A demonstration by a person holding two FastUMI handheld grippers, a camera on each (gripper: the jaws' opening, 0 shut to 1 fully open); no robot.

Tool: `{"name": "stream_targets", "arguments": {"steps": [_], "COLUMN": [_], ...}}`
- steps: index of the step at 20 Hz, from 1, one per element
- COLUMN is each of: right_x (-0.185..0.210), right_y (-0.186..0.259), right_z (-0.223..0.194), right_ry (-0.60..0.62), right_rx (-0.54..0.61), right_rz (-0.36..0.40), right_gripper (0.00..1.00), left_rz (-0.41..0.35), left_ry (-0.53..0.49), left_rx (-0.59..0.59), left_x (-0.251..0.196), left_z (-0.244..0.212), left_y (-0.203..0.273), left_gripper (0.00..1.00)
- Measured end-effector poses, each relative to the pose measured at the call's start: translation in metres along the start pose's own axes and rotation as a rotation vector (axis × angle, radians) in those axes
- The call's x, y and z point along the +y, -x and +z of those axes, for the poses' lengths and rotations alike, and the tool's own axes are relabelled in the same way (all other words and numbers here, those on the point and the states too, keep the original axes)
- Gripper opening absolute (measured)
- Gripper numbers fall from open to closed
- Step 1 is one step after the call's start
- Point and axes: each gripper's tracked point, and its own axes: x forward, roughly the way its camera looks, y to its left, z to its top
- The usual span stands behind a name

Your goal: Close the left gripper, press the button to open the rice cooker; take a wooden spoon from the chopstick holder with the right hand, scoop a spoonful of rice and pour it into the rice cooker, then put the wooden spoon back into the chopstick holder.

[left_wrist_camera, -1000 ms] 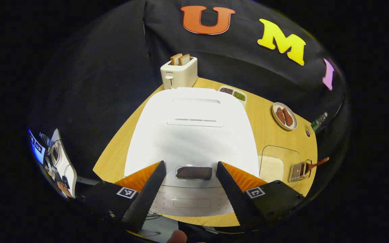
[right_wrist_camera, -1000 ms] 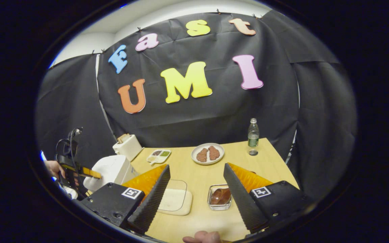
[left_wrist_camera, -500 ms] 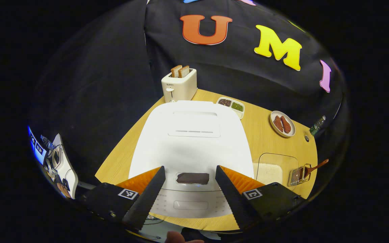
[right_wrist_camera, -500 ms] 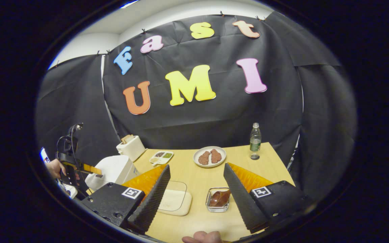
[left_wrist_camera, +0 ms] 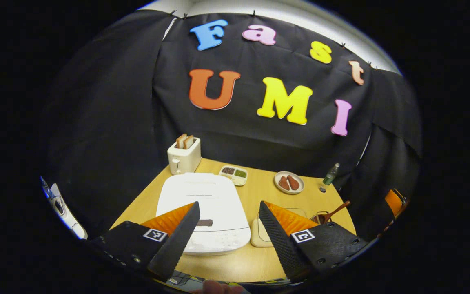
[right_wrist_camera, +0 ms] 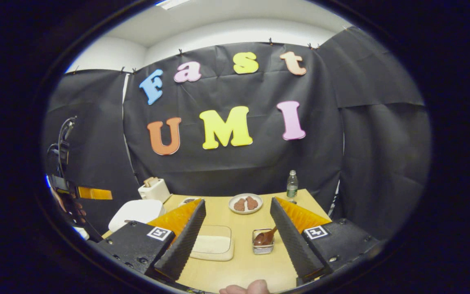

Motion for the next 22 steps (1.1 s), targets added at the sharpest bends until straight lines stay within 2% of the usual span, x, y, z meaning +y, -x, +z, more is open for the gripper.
{"name": "stream_targets", "arguments": {"steps": [3,7,12,17,22], "right_x": [0.015,0.031,0.047,0.058,0.06], "right_y": [0.035,0.08,0.118,0.14,0.153], "right_z": [0.012,0.02,0.013,0.003,-0.002], "right_ry": [0.031,0.049,0.05,0.053,0.066], "right_rx": [-0.047,-0.104,-0.132,-0.132,-0.133], "right_rz": [-0.026,-0.042,-0.043,-0.039,-0.043], "right_gripper": [0.99,0.99,1.0,1.0,1.0], "left_rz": [-0.04,-0.11,-0.109,-0.119,-0.148], "left_ry": [-0.055,-0.058,-0.068,-0.091,-0.108], "left_rx": [-0.125,-0.238,-0.341,-0.367,-0.382], "left_x": [-0.021,-0.046,-0.044,-0.052,-0.064], "left_z": [0.011,0.012,0.005,-0.009,-0.016], "left_y": [0.039,0.088,0.139,0.169,0.177], "left_gripper": [0.95,0.94,0.94,0.94,0.94]}}
